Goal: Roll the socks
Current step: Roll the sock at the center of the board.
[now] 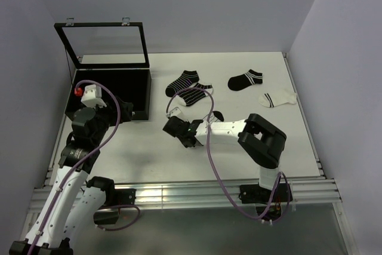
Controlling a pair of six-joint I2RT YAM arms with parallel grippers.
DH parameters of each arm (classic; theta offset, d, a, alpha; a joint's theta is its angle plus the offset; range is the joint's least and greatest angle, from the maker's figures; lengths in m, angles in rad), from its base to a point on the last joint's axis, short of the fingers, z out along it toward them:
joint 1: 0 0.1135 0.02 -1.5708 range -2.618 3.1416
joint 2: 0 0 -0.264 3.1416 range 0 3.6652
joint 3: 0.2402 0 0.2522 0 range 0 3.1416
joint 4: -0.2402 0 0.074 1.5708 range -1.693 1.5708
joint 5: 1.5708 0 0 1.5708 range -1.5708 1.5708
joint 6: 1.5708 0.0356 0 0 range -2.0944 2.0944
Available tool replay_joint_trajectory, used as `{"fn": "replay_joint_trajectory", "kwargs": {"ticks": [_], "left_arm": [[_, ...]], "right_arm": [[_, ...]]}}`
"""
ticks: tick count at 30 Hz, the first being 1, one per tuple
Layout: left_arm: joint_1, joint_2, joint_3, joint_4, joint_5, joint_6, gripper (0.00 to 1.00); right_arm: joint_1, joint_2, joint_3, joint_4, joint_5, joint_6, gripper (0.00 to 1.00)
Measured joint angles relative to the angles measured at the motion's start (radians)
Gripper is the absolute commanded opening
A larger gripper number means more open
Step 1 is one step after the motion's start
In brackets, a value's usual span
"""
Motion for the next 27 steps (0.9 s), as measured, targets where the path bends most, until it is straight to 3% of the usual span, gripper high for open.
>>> {"fn": "replay_joint_trajectory", "kwargs": {"ticks": [6, 14, 27], "left_arm": [[0.0, 0.051, 0.016, -0.004, 0.045, -0.027, 1.0], [-0.011, 0.135, 0.018, 0.001, 0.157, -0.12, 0.99], [-0.175, 0.245, -0.029, 0.116, 0.176, -0.287, 0.96]], "right_arm": [[-0.031, 0.0, 0.014, 0.002, -0.067, 0.005, 0.0], [-0.135, -0.001, 0.042, 0.019, -0.302, 0.038, 0.0], [-0.273, 0.028, 0.069, 0.041, -0.69, 0.087, 0.0]]}}
